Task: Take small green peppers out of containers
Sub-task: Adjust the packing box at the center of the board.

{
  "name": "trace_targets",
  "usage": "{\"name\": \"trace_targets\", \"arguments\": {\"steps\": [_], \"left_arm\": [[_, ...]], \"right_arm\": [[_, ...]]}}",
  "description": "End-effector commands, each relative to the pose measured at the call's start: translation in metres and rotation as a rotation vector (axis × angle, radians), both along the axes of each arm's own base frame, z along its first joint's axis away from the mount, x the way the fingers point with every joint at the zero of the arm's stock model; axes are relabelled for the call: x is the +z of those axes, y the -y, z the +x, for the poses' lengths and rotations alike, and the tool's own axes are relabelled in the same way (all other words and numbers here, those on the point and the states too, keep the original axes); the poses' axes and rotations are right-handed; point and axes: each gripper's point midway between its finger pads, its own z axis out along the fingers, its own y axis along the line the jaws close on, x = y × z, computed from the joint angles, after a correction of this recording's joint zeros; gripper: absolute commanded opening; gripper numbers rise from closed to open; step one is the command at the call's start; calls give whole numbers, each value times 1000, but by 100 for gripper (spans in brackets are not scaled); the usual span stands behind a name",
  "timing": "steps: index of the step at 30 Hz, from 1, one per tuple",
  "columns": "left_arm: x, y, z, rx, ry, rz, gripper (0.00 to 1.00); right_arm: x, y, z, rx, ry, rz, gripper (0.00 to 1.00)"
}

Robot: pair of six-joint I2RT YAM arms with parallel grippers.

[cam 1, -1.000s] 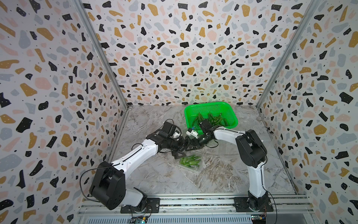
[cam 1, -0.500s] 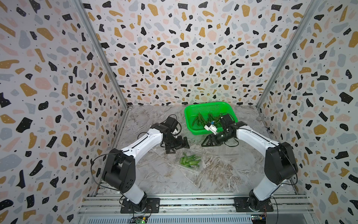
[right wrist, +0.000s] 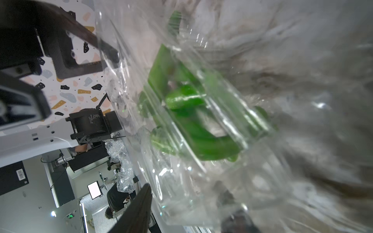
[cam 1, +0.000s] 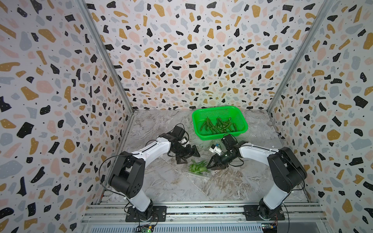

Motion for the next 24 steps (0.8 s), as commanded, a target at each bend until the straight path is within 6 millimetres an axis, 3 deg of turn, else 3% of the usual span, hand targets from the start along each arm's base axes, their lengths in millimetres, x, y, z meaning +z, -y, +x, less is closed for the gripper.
{"name": "trace_targets", "arguments": {"steps": [1,13,24], "left_arm": [[13,18,-10,2,-56,-136,95],[50,24,-39,35,-209,-265,92],[93,26,-46,74,-231,-353,90]], "right_arm": [[18,-13,5,6,1,90,48],[54,-3,16,-75,-204,202,38],[82,-3,23,-104,-291,233,35]]}}
